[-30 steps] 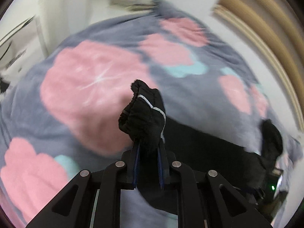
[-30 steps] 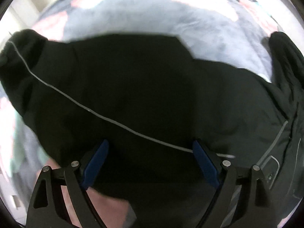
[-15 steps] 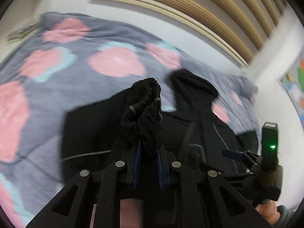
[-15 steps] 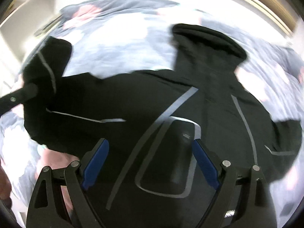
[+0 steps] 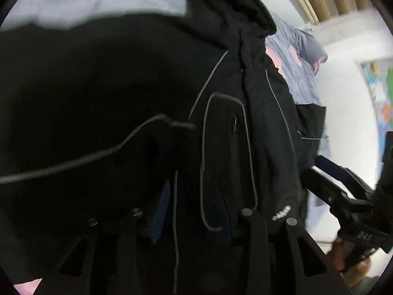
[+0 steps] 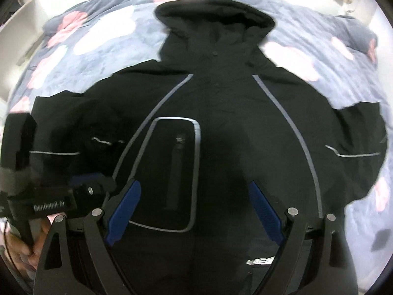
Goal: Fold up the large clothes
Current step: 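Lift the held sleeve with the left gripper and fold it across the jacket body, then lay the sleeve on the jacket front and open the left gripper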
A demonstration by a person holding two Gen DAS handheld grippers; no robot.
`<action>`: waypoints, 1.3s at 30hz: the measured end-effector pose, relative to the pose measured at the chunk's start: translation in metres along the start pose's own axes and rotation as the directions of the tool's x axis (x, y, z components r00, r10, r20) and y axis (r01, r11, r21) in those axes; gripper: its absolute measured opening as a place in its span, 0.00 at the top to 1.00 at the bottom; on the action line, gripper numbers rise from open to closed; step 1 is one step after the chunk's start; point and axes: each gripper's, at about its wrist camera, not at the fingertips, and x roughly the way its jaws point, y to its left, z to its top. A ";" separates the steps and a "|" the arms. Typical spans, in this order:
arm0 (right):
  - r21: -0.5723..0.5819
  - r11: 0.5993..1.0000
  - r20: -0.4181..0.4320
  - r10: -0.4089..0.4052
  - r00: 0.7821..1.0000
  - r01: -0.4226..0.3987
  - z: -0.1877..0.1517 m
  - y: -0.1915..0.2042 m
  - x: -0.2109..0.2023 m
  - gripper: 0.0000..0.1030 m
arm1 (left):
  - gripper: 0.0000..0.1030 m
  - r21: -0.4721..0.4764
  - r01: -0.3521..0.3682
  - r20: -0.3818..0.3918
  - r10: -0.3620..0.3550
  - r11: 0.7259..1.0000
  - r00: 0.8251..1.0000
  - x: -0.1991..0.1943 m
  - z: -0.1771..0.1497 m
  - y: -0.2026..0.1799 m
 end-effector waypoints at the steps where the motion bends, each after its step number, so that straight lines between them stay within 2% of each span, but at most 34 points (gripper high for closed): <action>1: -0.009 1.000 0.000 0.030 1.000 -0.030 0.003 0.005 0.003 0.12 | 0.62 -0.006 0.023 0.003 -0.023 1.000 1.000 -0.005 -0.005 0.002; 4: -0.034 0.995 -0.002 0.091 0.996 -0.091 0.009 0.021 0.010 0.12 | 0.61 0.031 -0.003 0.029 0.002 1.000 1.000 -0.028 -0.022 -0.003; 7: -0.040 0.981 -0.029 0.190 0.981 -0.191 0.020 0.040 0.030 0.12 | 0.58 0.038 -0.043 0.056 0.040 0.998 0.998 -0.055 -0.036 0.003; 10: 0.005 0.962 -0.087 0.274 0.958 -0.275 0.032 0.051 0.059 0.12 | 0.58 0.012 -0.085 0.098 0.084 0.996 0.992 -0.079 -0.044 0.012; 14: 0.039 0.948 -0.125 0.318 0.940 -0.316 0.042 0.065 0.090 0.12 | 0.58 -0.056 -0.105 0.140 0.112 0.993 0.984 -0.104 -0.050 0.028; 18: 0.098 0.913 -0.153 0.408 0.900 -0.397 0.048 0.071 0.111 0.14 | 0.58 -0.036 -0.189 0.177 0.192 0.981 0.965 -0.118 -0.048 0.028; 19: 0.107 0.904 -0.157 0.426 0.891 -0.413 0.048 0.072 0.114 0.21 | 0.58 -0.032 -0.207 0.179 0.209 0.978 0.961 -0.120 -0.045 0.028; 20: 0.109 0.900 -0.159 0.434 0.887 -0.422 0.048 0.073 0.115 0.37 | 0.58 -0.030 -0.218 0.180 0.220 0.976 0.959 -0.121 -0.042 0.028; 21: 0.105 0.890 -0.156 0.455 0.877 -0.443 0.047 0.075 0.115 0.48 | 0.58 -0.029 -0.230 0.182 0.232 0.973 0.955 -0.122 -0.039 0.028; 22: 0.099 0.882 -0.154 0.472 0.868 -0.461 0.047 0.076 0.113 0.55 | 0.58 -0.030 -0.239 0.188 0.240 0.971 0.952 -0.123 -0.035 0.026; 25: 0.055 0.883 -0.101 0.469 0.877 -0.466 0.045 0.077 0.091 0.63 | 0.58 -0.035 -0.249 0.209 0.250 0.968 0.945 -0.125 -0.026 0.023; 29: 0.017 0.897 -0.030 0.443 0.896 -0.442 0.045 0.067 0.052 0.64 | 0.58 -0.023 -0.279 0.248 0.276 0.960 0.929 -0.130 -0.016 0.011; 32: 0.002 0.913 0.039 0.408 0.912 -0.408 0.045 0.045 0.015 0.64 | 0.58 -0.002 -0.304 0.273 0.293 0.953 0.916 -0.130 -0.008 -0.005; 36: 0.002 0.956 0.136 0.290 0.947 -0.293 0.043 -0.005 -0.035 0.64 | 0.58 0.035 -0.293 0.299 0.270 0.955 0.915 -0.129 -0.004 -0.031; 39: 0.018 0.979 0.193 0.194 0.962 -0.202 0.039 -0.049 -0.062 0.64 | 0.58 0.072 -0.282 0.305 0.248 0.957 0.920 -0.117 0.000 -0.056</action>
